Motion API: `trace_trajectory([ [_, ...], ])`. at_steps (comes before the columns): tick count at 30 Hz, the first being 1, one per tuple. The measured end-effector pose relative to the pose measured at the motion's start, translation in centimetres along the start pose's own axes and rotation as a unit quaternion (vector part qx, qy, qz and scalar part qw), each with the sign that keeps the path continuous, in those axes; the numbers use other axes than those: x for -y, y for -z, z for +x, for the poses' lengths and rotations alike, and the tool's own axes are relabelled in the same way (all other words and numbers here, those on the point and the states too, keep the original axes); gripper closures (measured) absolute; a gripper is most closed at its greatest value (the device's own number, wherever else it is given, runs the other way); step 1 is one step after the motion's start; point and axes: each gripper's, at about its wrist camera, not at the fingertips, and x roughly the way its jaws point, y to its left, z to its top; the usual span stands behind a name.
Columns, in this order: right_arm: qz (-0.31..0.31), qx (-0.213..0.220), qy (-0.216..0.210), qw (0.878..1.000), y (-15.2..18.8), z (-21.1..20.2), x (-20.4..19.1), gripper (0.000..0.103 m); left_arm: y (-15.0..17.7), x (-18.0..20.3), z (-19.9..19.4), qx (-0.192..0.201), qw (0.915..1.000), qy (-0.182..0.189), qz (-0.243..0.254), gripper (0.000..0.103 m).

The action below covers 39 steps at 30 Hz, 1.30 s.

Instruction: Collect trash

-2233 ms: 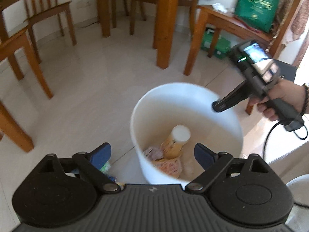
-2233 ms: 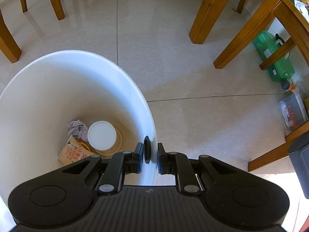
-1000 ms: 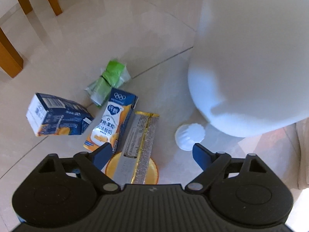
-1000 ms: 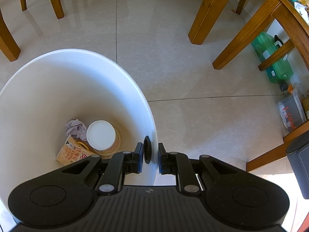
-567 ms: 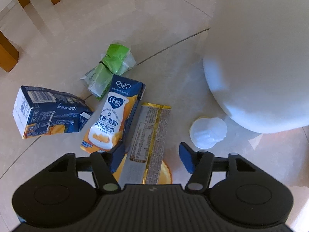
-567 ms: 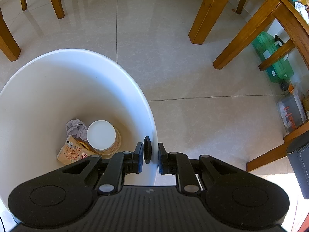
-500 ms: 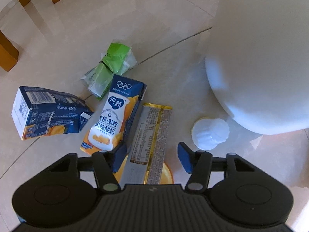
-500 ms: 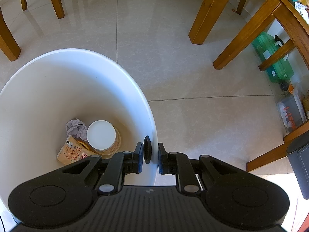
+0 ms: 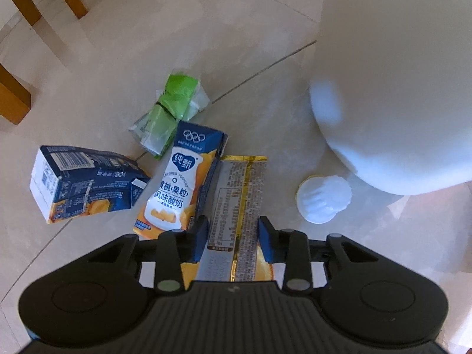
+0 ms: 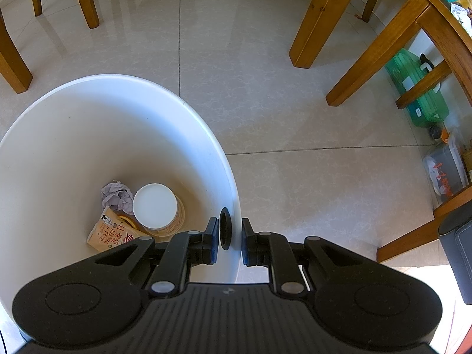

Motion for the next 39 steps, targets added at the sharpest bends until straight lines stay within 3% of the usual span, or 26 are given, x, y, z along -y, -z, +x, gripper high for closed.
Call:
trace_trajectory([
  [8, -0.001, 0.000, 0.001, 1.000, 0.0, 0.0, 0.0, 0.084, -0.2, 0.0, -2.8, -0.011, 0.9999, 0.008, 0.007, 0.068],
  [15, 0.001, -0.001, 0.000, 1.000, -0.1, 0.0, -0.1, 0.084, -1.1, 0.0, -9.1, 0.007, 0.9995, 0.025, 0.016, 0.068],
  [22, 0.001, -0.001, -0.004, 1.000, -0.1, 0.0, -0.1, 0.084, -3.2, 0.4, -18.6, 0.064, 0.9962, 0.037, 0.046, 0.068],
  [29, 0.002, -0.002, -0.008, 1.000, 0.0, 0.0, 0.0, 0.084, -6.3, 1.3, -26.4, 0.131, 0.9874, 0.061, 0.065, 0.069],
  [35, 0.002, -0.002, -0.008, 1.000, 0.0, 0.0, 0.0, 0.084, -9.8, 3.8, -28.5, 0.178, 0.9752, 0.081, 0.105, 0.076],
  [39, 0.005, -0.003, -0.009, 1.000, 0.1, 0.0, 0.1, 0.084, -11.2, 5.2, -28.3, 0.191, 0.9715, 0.070, 0.123, 0.076],
])
